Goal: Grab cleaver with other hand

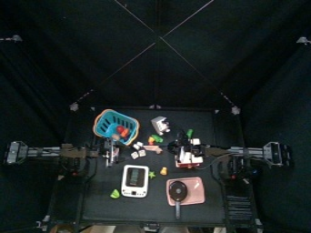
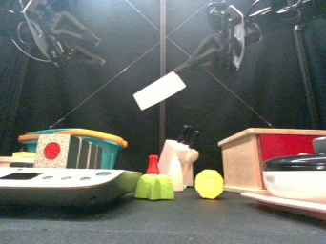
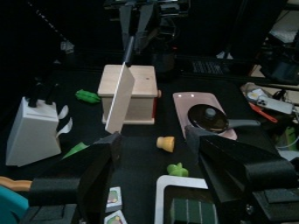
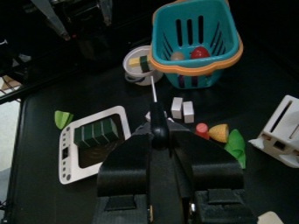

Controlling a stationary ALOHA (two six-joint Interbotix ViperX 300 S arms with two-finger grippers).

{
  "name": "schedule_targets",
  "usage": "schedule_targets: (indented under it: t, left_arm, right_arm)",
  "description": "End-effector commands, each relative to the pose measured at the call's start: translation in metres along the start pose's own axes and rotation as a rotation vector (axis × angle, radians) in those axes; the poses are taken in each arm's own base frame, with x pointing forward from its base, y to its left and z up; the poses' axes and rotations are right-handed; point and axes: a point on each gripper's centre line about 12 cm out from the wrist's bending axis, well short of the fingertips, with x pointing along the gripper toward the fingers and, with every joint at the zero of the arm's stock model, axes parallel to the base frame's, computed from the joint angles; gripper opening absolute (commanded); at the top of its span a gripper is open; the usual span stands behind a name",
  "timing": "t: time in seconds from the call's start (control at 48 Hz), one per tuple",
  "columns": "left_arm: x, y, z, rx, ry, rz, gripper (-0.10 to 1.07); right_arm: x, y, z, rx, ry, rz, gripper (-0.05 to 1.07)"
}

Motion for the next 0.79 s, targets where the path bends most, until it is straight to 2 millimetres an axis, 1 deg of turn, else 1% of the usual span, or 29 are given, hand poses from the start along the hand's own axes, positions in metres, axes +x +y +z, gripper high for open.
schedule_targets:
  t: [0.0,0.146,0.312,0.458,0.771]
  left_arm:
    - [0.001,0.002,0.005,0.009,-0.017,0.005,0.94]
    - [0.003,0.002,0.002,0.026,-0.022,-0.004,0.94]
    - [0.016,-0.005,-0.008,0.023,-0.046,-0.077,0.94]
    - [0.026,-0.004,-0.016,0.01,-0.055,-0.106,0.93]
    - [0.037,-0.002,-0.032,-0.026,-0.003,-0.102,0.92]
  right_arm:
    - [-0.003,0.004,0.008,-0.005,-0.032,0.022,0.4]
    - [0.0,0.011,0.008,-0.02,-0.048,0.063,0.4]
    - [0.008,0.021,0.005,-0.066,-0.059,0.124,0.4]
    - [0.014,0.03,0.003,-0.091,-0.056,0.159,0.4]
    - [0.026,0.034,0.003,-0.097,-0.049,0.177,0.4]
